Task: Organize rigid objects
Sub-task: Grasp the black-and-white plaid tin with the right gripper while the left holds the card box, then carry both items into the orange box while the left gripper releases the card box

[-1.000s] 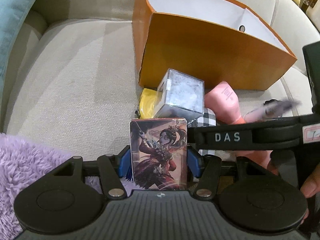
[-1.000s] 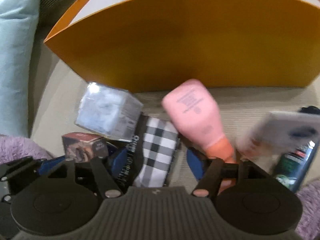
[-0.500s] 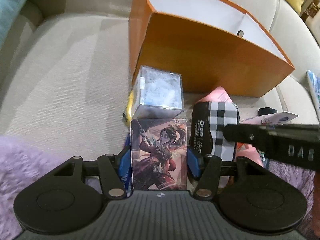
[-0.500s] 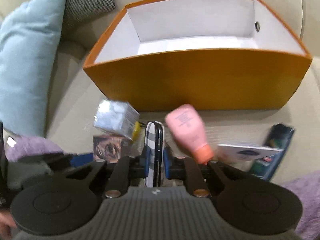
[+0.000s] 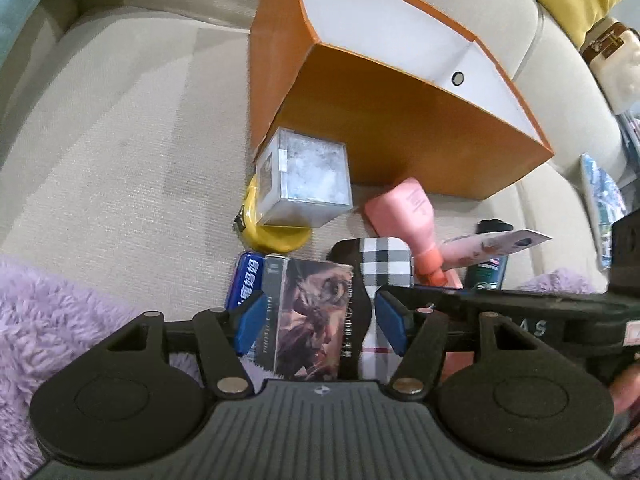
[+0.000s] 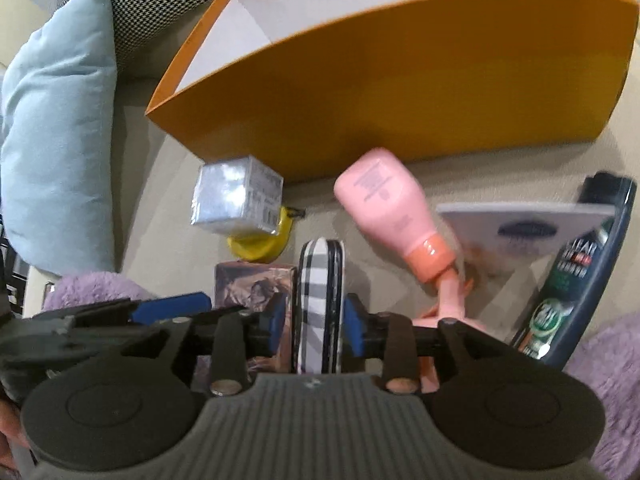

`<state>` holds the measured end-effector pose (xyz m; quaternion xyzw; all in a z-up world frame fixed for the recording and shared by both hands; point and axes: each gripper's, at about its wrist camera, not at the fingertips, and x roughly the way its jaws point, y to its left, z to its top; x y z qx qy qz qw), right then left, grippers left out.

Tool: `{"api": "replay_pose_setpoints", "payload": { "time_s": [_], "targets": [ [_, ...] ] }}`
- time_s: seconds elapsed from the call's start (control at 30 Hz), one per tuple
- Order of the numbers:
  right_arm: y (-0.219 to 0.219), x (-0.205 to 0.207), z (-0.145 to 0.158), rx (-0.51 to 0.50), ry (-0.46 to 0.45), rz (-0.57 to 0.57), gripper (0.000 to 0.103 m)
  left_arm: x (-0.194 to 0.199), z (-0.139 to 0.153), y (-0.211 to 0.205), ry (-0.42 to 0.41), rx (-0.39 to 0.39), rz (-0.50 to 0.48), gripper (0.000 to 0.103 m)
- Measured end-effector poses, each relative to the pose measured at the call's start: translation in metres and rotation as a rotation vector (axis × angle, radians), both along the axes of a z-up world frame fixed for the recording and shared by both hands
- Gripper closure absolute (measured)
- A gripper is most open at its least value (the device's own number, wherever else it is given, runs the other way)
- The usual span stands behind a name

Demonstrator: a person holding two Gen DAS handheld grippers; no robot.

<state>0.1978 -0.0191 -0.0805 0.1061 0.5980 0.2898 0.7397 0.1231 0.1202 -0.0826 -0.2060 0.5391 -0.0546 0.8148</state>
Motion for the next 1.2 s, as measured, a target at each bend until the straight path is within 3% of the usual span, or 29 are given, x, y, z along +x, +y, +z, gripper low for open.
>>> {"api": "replay_pose_setpoints", "payload": {
  "time_s": [0.03,0.1,0.13,0.2,0.3,0.37,0.63,0.8,0.97,1.1,1.2],
  "targets": [
    [0.0,-0.002,-0.001,0.003,0.004,0.004,0.068,0.001,-0.001,-0.003,0.01,0.028,-0.006,0.038],
    [-0.001,-0.005,-0.003,-0.006,0.005,0.014,0.071,0.006,-0.007,-0.017,0.065,0.182,-0.043,0.062],
    [0.0,-0.006,-0.005,-0.011,0.003,0.02,0.074,0.008,-0.009,-0.022,0.077,0.227,-0.068,0.057],
    [0.005,-0.009,-0.008,-0.022,-0.005,0.036,0.082,0.013,-0.013,-0.03,0.098,0.245,-0.099,0.05],
    [0.005,-0.014,-0.002,-0.035,-0.053,0.05,0.084,0.021,-0.021,-0.031,0.123,0.214,-0.107,0.043],
    [0.006,-0.015,0.004,-0.063,-0.098,0.063,0.084,0.027,-0.023,-0.032,0.119,0.203,-0.105,0.043],
    [-0.007,-0.015,0.008,-0.051,-0.074,0.054,0.084,0.007,-0.012,-0.017,0.011,0.082,-0.01,0.071],
    [-0.006,-0.017,0.009,-0.046,-0.069,0.054,0.083,-0.004,-0.006,-0.019,-0.026,-0.007,-0.02,0.072],
    [-0.003,-0.019,0.011,-0.058,-0.08,0.072,0.082,0.002,-0.013,-0.035,-0.005,0.095,-0.046,0.074],
    [-0.004,-0.019,0.01,-0.045,-0.069,0.063,0.079,0.002,-0.013,-0.033,-0.019,0.07,-0.033,0.076],
    [-0.002,-0.02,0.009,-0.055,-0.086,0.059,0.082,-0.001,-0.012,-0.031,-0.034,0.063,-0.016,0.078]
  ]
}}
